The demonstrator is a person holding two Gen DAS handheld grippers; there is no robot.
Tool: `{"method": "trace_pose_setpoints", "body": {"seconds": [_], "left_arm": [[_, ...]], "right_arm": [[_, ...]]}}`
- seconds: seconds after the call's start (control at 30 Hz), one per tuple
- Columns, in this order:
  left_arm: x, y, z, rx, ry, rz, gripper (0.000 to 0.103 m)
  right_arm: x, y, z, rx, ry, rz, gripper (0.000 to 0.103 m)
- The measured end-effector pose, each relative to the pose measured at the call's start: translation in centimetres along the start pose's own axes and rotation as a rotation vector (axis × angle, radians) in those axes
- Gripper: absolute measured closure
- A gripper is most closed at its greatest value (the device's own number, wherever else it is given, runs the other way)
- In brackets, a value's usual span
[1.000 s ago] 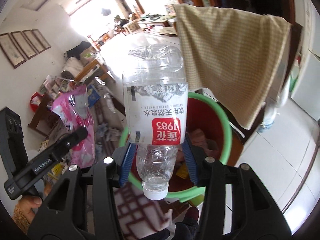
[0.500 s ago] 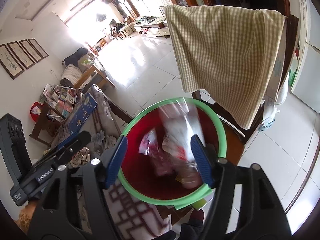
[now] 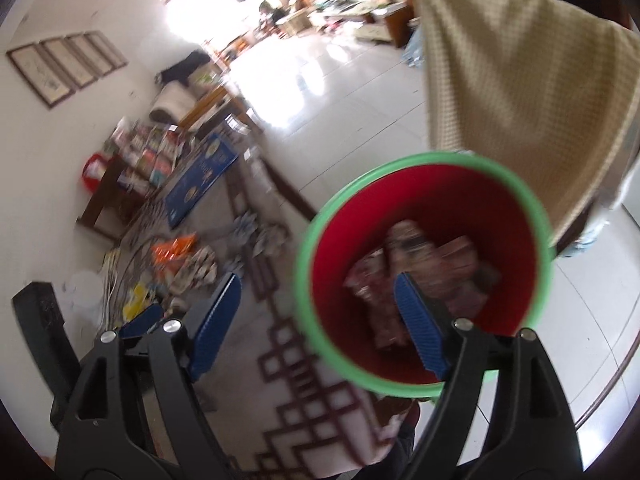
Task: Collect trash
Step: 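Grasp the white milk carton with the left gripper while the right gripper grasps crumpled paper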
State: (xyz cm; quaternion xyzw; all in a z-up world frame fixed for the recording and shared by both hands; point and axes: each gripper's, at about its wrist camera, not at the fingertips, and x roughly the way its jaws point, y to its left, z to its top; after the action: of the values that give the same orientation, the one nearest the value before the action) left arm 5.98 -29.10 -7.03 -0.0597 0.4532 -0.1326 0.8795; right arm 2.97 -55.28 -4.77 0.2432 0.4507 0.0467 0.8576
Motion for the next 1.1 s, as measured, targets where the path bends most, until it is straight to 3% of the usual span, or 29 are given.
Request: {"method": "trace_pose_setpoints", "body": {"seconds": [0.2, 0.43, 0.53, 0.7, 0.8, 0.87, 0.93, 0.97, 1.1], "left_arm": [[-1.8, 11.4, -1.7, -0.213, -0.001, 0.169, 0.027], [-3.9, 21.2, -6.1, -0.366, 0.054, 0.278, 0.027], [-3.4, 23.2, -6.2, -0.418, 0.071, 0.234, 0.027], [-0.6, 23.1, -4.2, -0.365, 0.103, 0.110, 0.027], [1.7, 22.2, -3.1, -0.316, 0.124, 0.118, 0.028], [3.7, 22.4, -2.9, -0.285, 0.184, 0.138, 0.030], [4.6, 23.0, -3.2, -0.295, 0.210, 0.103, 0.032], [4.6, 23.3, -3.4, -0.304, 0.211, 0.072, 0.041], [3.1, 24.5, -4.2, -0.278, 0.203, 0.027, 0.042]], "right_arm": [[2.6, 4.8, -1.3, -0.082, 0.065, 0.030, 0.026], [6.2, 10.1, -3.2, -0.128, 0.138, 0.045, 0.026], [7.9, 12.8, -4.2, -0.140, 0.169, 0.053, 0.026], [9.3, 17.1, -5.9, -0.180, 0.192, 0.053, 0.026], [9.6, 18.7, -7.1, -0.183, 0.198, 0.039, 0.026], [9.6, 19.2, -7.9, -0.178, 0.206, 0.026, 0.025], [9.6, 19.4, -8.5, -0.169, 0.209, 0.015, 0.026], [9.6, 19.6, -8.9, -0.163, 0.212, 0.011, 0.026], [10.4, 20.6, -9.5, -0.158, 0.213, -0.003, 0.026]]}}
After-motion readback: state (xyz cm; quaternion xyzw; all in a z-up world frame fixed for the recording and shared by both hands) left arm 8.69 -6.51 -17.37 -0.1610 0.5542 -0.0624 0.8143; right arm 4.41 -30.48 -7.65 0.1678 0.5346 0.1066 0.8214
